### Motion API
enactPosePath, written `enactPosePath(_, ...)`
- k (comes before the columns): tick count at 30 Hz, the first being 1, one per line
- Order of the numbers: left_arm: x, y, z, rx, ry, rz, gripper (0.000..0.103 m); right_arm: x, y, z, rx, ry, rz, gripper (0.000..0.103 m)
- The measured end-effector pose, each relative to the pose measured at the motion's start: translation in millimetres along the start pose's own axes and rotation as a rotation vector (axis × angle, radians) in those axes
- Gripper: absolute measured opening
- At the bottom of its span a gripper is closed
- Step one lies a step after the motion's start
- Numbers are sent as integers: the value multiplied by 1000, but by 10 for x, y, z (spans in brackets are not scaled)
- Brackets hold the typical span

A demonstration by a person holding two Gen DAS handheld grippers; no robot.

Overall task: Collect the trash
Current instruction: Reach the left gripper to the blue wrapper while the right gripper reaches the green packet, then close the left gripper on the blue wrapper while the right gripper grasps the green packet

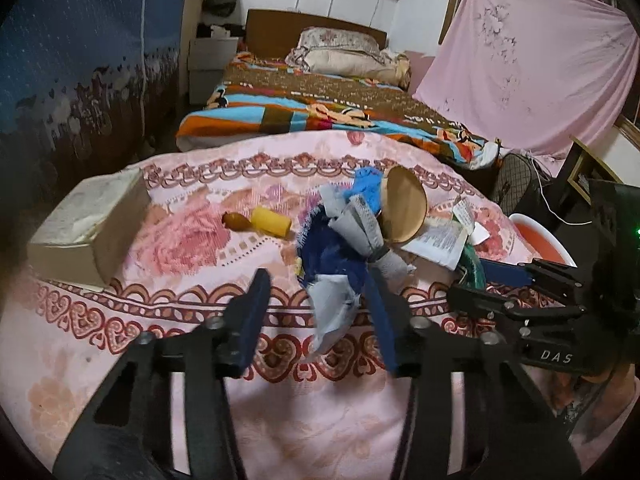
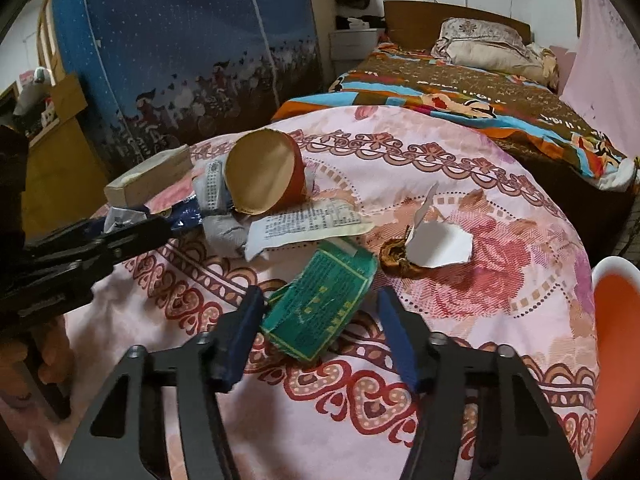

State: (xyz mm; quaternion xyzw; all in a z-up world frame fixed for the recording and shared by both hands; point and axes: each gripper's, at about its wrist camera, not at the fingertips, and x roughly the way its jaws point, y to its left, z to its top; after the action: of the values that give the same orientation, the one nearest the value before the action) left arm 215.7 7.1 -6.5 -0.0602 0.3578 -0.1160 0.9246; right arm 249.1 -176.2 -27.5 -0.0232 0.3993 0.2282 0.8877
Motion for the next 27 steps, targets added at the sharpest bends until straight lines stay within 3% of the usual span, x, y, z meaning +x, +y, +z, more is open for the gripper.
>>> enactPosePath(1, 10, -3, 3, 0, 4, -3, 16, -5, 0, 2, 0, -1, 6, 46)
enactPosePath(3, -6, -11, -4, -4, 7, -3, 11, -6, -9, 2, 3, -2, 17, 37)
enactPosePath(12, -271, -12, -168, -44, -48, 36, 8, -146, -25, -85, 23, -29, 44, 28)
enactPosePath(17, -535, -107, -275, -48, -164, 83, 7, -307, 37, -177, -6, -83, 29, 26)
enactPosePath(22, -711, -270, -306, -4, -269, 117, 7, -481, 131, -243, -58, -169, -8, 18)
enactPosePath(27, -682, -417, -245, 26, -275, 90, 7, -530, 123, -266, -75, -202, -16, 12)
